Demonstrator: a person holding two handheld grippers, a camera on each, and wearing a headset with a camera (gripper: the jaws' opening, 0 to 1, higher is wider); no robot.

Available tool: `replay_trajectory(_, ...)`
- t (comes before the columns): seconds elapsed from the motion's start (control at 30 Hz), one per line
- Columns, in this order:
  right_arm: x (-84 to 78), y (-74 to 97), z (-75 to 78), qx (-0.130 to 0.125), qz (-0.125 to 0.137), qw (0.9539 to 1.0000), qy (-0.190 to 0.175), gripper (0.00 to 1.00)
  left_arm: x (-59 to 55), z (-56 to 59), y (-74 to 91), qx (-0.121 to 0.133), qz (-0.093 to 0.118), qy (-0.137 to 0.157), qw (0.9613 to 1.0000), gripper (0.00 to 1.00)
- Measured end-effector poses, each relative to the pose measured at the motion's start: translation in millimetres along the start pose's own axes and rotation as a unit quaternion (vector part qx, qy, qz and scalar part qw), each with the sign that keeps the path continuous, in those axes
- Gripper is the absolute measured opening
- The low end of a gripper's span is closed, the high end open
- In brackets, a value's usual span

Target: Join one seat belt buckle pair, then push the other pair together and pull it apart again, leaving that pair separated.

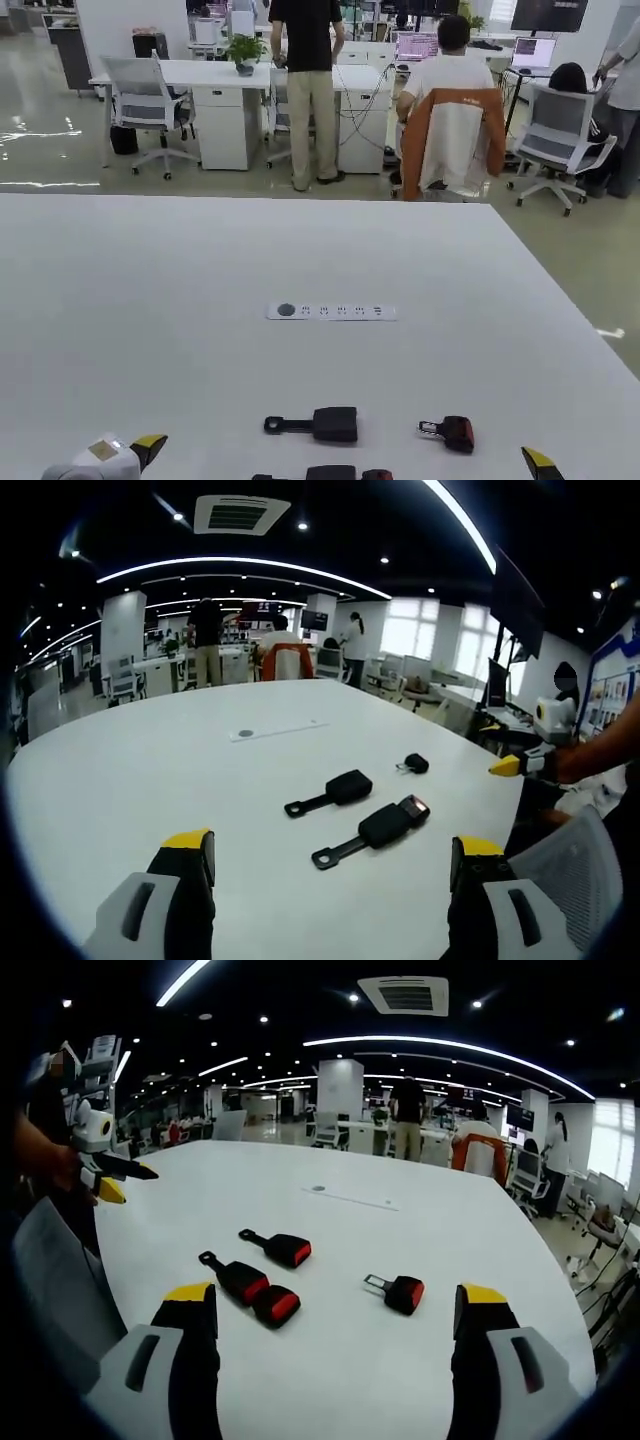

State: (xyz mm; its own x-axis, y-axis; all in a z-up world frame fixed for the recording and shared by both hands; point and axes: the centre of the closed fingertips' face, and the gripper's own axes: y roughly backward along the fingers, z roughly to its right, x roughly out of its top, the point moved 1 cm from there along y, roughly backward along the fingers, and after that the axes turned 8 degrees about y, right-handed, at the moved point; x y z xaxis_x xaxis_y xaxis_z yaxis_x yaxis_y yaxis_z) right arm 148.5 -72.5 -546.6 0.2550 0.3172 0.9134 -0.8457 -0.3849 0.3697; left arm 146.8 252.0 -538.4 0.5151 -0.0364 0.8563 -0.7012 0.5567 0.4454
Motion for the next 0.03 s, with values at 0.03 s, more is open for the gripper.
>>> replay_trajectory(0.03,-0.1,0.0,0.0,0.000,0.000,1.0000,0.001,0.98,-0.2,0.5,-0.1,0.000,-0.001,0.000,1.0000,1.00)
